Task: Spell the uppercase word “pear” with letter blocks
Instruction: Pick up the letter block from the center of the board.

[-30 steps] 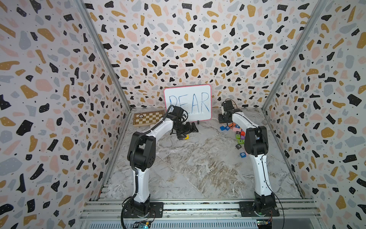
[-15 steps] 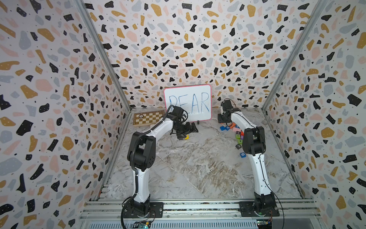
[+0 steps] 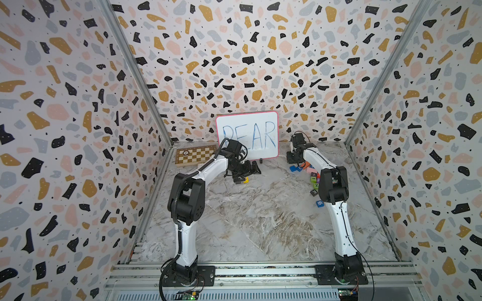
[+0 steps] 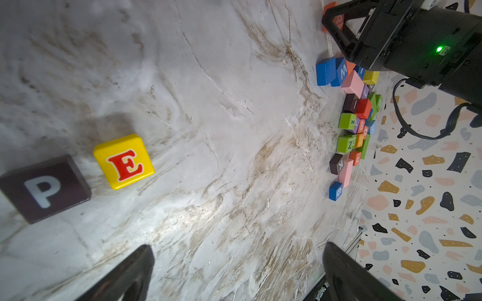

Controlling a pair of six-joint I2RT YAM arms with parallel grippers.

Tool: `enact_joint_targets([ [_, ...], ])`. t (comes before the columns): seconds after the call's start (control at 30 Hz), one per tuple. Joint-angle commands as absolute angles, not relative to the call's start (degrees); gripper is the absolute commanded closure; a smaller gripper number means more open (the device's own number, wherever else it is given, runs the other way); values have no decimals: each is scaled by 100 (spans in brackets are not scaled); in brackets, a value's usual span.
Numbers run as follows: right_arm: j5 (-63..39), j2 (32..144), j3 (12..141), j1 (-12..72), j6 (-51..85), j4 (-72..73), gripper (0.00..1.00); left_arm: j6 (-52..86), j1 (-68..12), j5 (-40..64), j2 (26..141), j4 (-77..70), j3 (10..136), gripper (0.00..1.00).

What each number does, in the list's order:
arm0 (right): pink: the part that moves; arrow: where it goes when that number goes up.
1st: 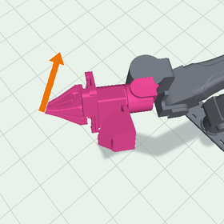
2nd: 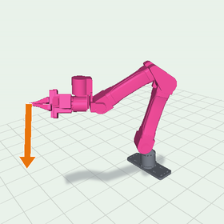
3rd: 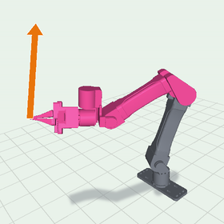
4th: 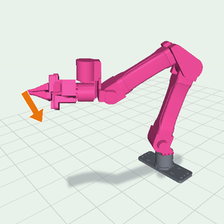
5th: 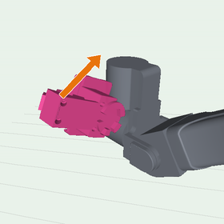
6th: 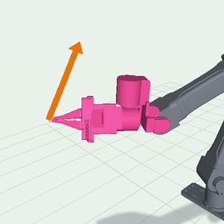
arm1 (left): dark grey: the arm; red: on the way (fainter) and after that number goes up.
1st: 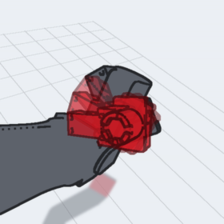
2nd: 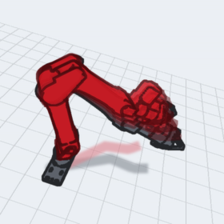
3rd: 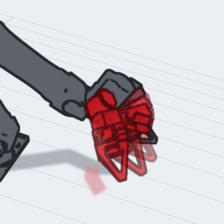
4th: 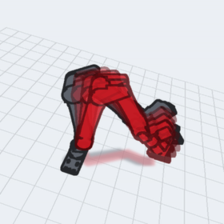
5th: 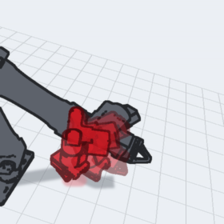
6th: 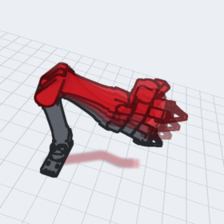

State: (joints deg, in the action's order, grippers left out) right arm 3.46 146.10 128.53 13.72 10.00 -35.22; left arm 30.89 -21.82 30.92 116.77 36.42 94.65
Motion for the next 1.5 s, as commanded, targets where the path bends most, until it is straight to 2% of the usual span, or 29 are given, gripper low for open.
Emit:
enact_joint_targets([
  [0.0,392,14538,13061,1345,1045,-3639,66,3076,-2189,3110,11637,3690,9493,0],
  [0.2,363,14478,13052,1345,1050,-3645,72,3085,-2193,3105,11593,3691,9483,0],
  [0.8,246,13633,12449,1554,687,-3525,75,3076,-2180,3073,11008,3718,9115,0],
  [1.23,-106,12595,11141,2176,-289,-2764,77,3052,-2061,3062,10279,3713,8572,1],
  [1.47,-670,12227,10418,2626,-1162,-2128,79,3042,-1870,3235,9812,3675,8091,1],
])
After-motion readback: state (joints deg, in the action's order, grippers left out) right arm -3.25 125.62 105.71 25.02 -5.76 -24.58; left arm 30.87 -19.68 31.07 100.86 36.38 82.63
